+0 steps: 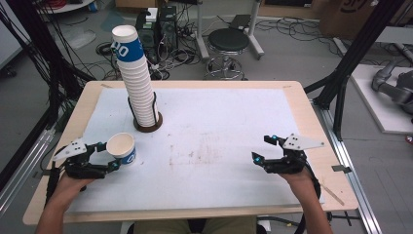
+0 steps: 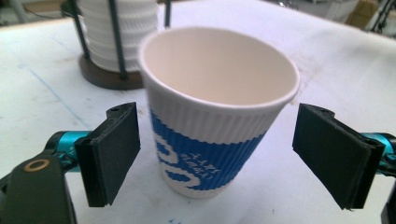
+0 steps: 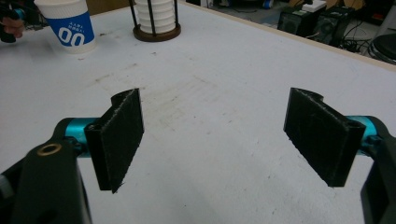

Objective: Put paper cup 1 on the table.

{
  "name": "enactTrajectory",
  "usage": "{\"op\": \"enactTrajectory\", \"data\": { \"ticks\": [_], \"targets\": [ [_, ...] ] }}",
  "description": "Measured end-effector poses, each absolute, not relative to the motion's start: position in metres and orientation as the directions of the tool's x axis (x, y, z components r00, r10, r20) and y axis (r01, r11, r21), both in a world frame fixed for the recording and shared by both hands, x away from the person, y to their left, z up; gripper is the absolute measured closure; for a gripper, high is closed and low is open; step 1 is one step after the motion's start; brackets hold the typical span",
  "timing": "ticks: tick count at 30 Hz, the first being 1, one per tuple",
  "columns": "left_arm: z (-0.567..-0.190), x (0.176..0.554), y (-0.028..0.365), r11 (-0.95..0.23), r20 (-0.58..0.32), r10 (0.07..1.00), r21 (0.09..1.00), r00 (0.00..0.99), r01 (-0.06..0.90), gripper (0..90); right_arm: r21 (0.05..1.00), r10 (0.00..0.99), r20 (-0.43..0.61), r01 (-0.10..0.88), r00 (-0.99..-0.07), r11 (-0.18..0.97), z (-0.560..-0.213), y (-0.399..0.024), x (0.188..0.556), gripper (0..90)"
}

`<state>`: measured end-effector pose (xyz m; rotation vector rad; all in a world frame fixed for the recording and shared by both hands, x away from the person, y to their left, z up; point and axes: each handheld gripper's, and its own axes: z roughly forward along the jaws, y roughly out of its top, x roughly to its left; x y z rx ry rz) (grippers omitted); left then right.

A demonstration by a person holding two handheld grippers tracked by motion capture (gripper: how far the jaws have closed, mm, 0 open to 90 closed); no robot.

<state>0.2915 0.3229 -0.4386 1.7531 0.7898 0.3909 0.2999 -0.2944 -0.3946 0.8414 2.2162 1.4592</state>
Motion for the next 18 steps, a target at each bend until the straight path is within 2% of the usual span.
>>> {"op": "enactTrajectory", "data": {
  "ticks": [18],
  "targets": [
    [-0.390,0.281,0.324,0.081,-0.196,0.714,0.977,0.672,0.199,15.3,0.914,0.656,0.031,0.288,-0.754,0.287,-0.395,-0.296,0.301,20.5]
  ]
}}
